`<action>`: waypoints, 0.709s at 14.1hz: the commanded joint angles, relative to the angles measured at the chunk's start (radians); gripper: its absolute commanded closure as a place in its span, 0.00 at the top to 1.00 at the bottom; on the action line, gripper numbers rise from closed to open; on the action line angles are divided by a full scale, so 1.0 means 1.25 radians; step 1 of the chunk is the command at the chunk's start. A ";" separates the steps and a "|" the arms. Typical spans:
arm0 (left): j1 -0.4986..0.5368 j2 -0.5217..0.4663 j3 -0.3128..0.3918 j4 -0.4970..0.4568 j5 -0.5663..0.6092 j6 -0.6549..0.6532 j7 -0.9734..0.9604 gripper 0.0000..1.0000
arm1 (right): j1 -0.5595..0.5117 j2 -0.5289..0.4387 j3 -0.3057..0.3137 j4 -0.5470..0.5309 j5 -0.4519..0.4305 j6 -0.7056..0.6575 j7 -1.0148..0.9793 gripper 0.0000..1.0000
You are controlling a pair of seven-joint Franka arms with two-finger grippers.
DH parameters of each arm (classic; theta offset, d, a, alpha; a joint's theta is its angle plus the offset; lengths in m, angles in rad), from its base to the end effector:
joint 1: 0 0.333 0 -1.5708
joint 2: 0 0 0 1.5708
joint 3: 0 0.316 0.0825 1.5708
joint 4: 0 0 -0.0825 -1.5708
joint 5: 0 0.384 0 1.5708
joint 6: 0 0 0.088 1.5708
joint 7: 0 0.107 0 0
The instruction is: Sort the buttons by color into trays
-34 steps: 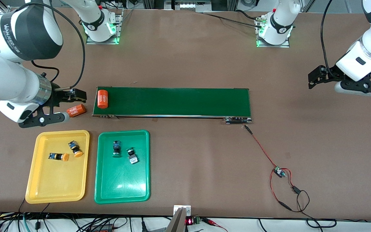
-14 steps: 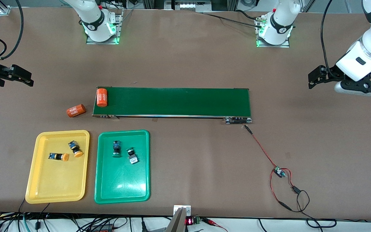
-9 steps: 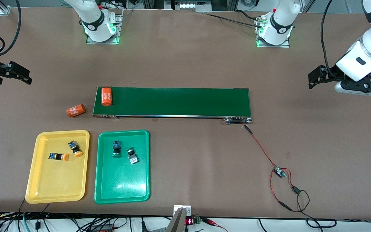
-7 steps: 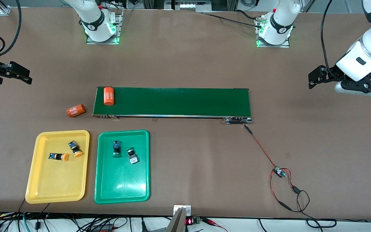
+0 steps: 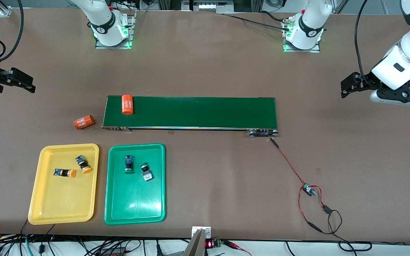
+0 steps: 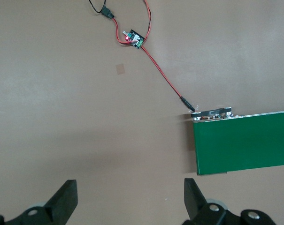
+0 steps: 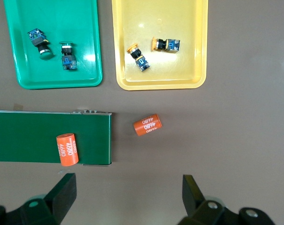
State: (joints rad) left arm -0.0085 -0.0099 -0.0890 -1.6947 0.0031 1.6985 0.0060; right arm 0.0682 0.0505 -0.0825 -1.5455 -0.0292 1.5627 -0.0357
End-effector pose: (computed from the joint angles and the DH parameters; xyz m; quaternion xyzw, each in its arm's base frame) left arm 0.5571 -0.0544 0.5823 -0.9986 0.0519 -0.0069 0.0017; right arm 0.5686 -0.0101 0.6075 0.9997 0.0108 -0.0170 0.0163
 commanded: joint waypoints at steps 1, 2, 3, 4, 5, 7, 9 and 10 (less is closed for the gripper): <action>0.002 -0.002 -0.001 0.014 0.020 -0.019 0.010 1.00 | -0.001 -0.012 0.002 -0.002 0.004 -0.011 0.009 1.00; 0.002 -0.002 -0.001 0.014 0.020 -0.019 0.010 1.00 | -0.001 -0.011 0.002 -0.002 0.004 -0.012 0.009 1.00; 0.002 -0.002 -0.001 0.014 0.020 -0.019 0.010 1.00 | -0.001 -0.011 0.002 -0.002 0.004 -0.011 0.009 1.00; 0.002 -0.002 -0.001 0.014 0.020 -0.019 0.010 1.00 | -0.001 -0.011 0.002 -0.002 0.004 -0.012 0.009 1.00; 0.002 -0.002 -0.001 0.014 0.020 -0.019 0.006 1.00 | -0.001 -0.011 0.003 -0.002 0.004 -0.012 0.009 1.00; -0.002 -0.002 -0.001 0.016 0.020 -0.019 0.003 1.00 | -0.001 -0.011 0.002 -0.003 0.004 -0.011 0.009 1.00; 0.003 -0.002 -0.001 0.016 0.020 -0.019 0.010 1.00 | -0.002 -0.010 0.002 -0.002 0.004 -0.011 0.010 1.00; 0.004 -0.001 -0.001 0.016 0.020 -0.019 0.009 1.00 | -0.002 -0.010 0.002 -0.003 0.004 -0.011 0.010 1.00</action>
State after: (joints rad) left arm -0.0080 -0.0099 -0.0890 -1.6947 0.0031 1.6985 0.0060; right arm 0.0682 0.0505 -0.0825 -1.5455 -0.0292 1.5593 -0.0357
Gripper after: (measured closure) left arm 0.000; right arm 0.000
